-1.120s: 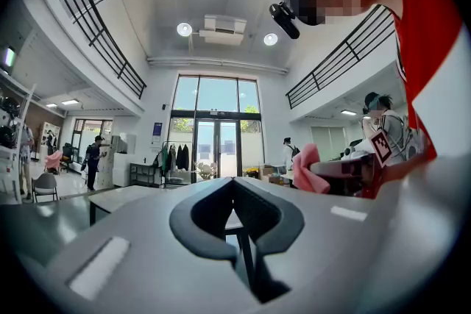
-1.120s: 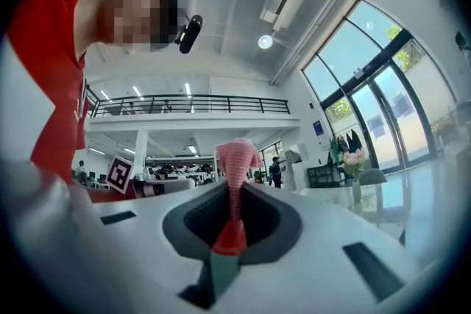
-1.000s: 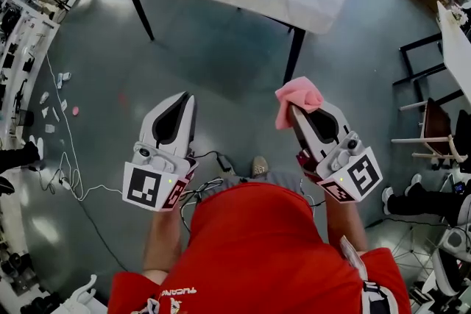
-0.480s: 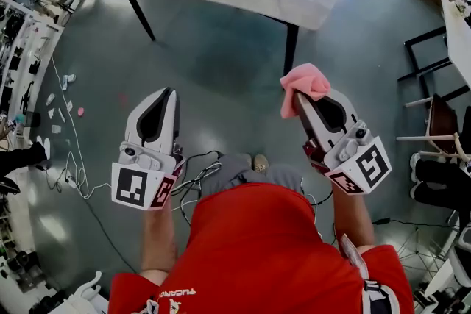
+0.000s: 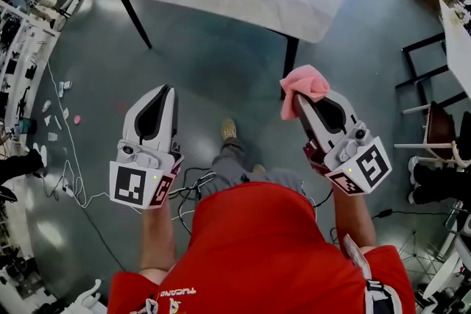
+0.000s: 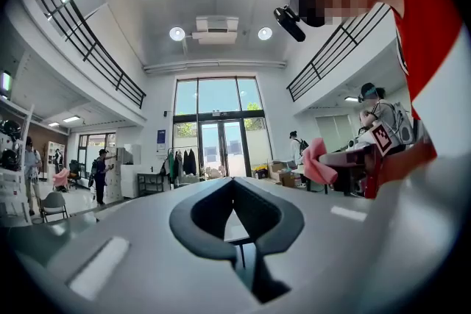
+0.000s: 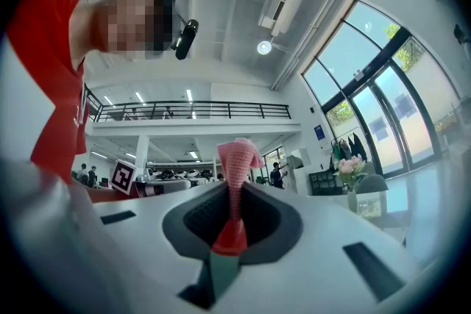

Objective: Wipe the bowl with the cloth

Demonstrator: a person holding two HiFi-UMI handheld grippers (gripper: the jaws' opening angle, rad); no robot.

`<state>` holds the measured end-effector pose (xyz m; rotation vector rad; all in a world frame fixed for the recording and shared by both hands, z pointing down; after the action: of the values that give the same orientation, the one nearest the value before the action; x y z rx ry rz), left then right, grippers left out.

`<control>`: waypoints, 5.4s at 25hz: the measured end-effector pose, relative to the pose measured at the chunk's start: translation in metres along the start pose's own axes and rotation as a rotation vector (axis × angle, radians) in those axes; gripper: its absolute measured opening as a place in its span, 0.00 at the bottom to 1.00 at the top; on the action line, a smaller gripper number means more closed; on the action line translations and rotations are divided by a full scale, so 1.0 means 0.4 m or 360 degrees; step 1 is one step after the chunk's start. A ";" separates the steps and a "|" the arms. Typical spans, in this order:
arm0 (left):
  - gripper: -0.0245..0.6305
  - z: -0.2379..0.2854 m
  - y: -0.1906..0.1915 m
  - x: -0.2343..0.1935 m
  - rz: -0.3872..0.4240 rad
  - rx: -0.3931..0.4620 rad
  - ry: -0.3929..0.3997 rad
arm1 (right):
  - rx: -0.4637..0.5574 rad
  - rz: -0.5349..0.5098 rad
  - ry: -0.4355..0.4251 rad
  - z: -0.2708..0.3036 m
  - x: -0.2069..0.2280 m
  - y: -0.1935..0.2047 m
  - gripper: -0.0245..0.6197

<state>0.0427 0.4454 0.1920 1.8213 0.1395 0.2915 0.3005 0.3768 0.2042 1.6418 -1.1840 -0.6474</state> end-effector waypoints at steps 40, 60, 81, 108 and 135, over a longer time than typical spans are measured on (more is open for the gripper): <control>0.05 0.603 0.338 -0.694 -0.0121 0.0022 0.0312 | -0.0098 -0.0163 0.0198 0.759 0.465 0.267 0.07; 0.16 0.967 0.526 -0.699 -0.0127 -0.0262 0.0521 | -0.0136 -0.0007 0.0058 0.903 0.853 0.358 0.07; 0.85 1.065 0.828 -0.664 -0.0006 -0.0535 0.1224 | -0.0407 -0.0063 0.0191 0.957 0.922 0.500 0.07; 0.93 1.115 1.134 -0.609 -0.0025 -0.0879 0.1551 | -0.0703 -0.0083 0.0249 0.973 0.934 0.643 0.07; 0.93 1.130 1.166 -0.596 -0.0025 -0.0918 0.1584 | -0.1019 -0.0177 0.0117 0.990 0.952 0.758 0.07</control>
<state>-0.0906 -0.1591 0.5005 0.9738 0.6821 1.0896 -0.0036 -0.1453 0.3732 1.1747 -0.7258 -0.9161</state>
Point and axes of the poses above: the fingertips, and each gripper's own axes: z forward along the fingers, x to its right, y out of its underside, the point moved 5 cm from there along -z, backward along the fingers, and after that the axes turned 12 degrees about x, right-handed, at the moved point
